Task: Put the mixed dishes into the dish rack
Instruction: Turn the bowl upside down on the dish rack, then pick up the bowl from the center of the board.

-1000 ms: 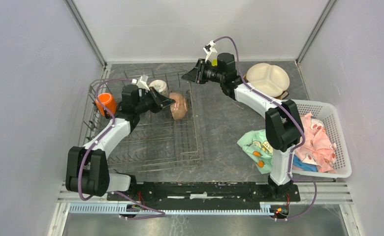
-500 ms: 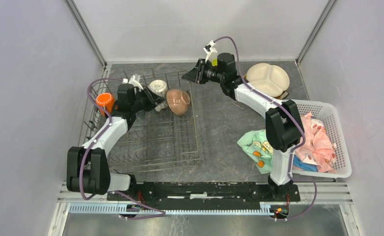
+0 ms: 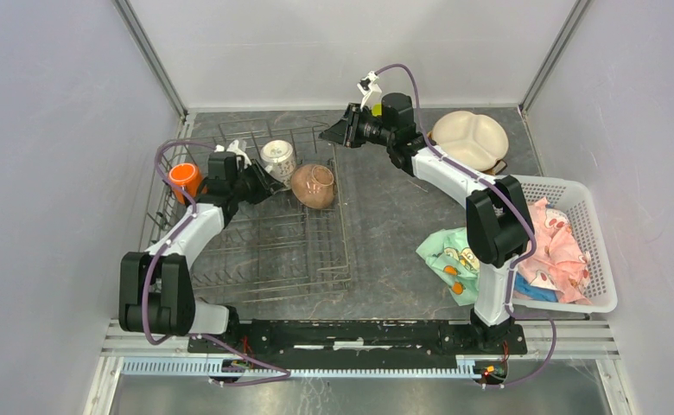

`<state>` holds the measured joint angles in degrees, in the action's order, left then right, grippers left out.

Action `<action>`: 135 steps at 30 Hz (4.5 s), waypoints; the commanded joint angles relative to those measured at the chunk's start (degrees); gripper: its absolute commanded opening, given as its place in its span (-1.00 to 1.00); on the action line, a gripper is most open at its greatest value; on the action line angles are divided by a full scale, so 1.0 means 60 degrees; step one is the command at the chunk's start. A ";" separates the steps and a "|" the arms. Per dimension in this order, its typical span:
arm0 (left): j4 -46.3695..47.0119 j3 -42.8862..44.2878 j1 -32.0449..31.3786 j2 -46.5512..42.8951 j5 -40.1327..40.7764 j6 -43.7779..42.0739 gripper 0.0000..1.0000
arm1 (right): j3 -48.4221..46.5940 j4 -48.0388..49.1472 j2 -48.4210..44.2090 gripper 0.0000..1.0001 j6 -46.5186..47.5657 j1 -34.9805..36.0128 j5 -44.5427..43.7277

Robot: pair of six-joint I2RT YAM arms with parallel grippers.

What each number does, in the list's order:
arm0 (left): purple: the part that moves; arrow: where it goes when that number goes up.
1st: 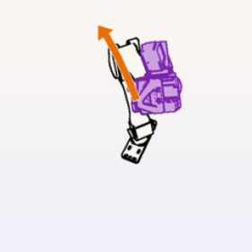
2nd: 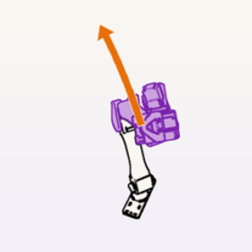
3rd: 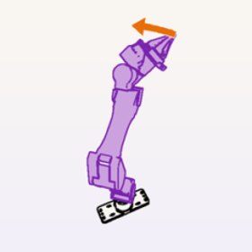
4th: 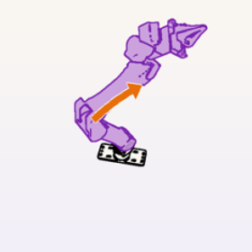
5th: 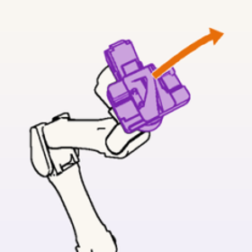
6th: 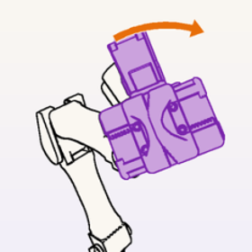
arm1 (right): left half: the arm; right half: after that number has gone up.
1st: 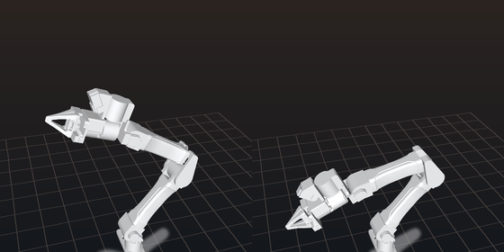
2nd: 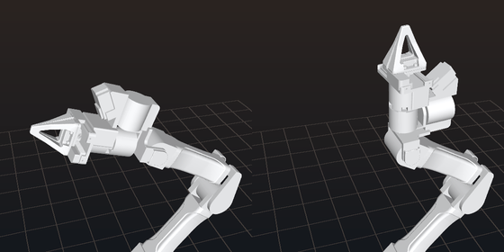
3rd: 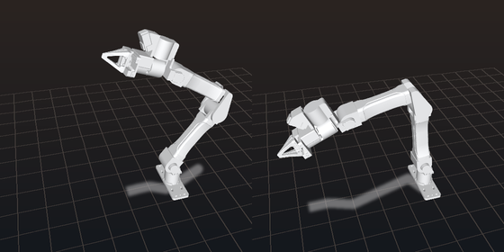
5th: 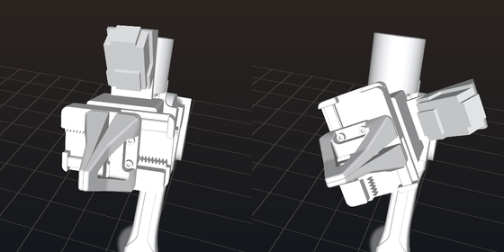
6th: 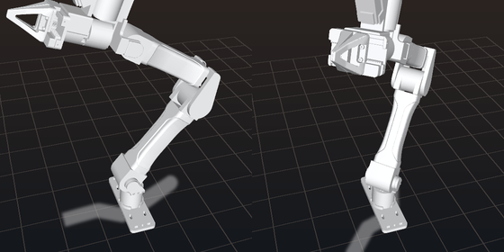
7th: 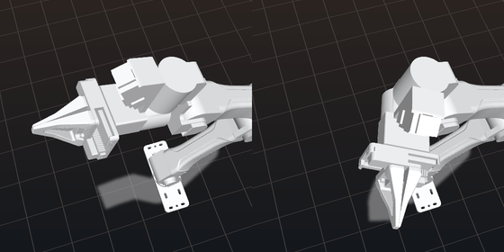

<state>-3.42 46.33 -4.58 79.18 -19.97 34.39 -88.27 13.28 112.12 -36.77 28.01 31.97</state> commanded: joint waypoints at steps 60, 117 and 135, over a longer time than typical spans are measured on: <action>-0.2185 -0.1032 -0.0877 -0.5967 0.2534 -0.2810 1.00 | 0.0039 -0.3446 -0.0826 0.39 1.0996 -0.0751 -0.4686; -0.2514 -0.0794 -0.0907 -0.5366 0.2136 -0.3212 1.00 | -0.1558 -0.1307 0.2371 -0.77 1.2110 -0.0811 -0.4133; -0.2445 -0.0965 -0.1145 -0.6216 0.3191 -0.2575 1.00 | 0.2100 -0.1086 -0.2308 -0.99 0.7996 -0.0779 -0.3243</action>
<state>-19.55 39.59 -10.41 43.29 -6.46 19.42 -77.78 3.29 107.26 19.40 23.40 11.86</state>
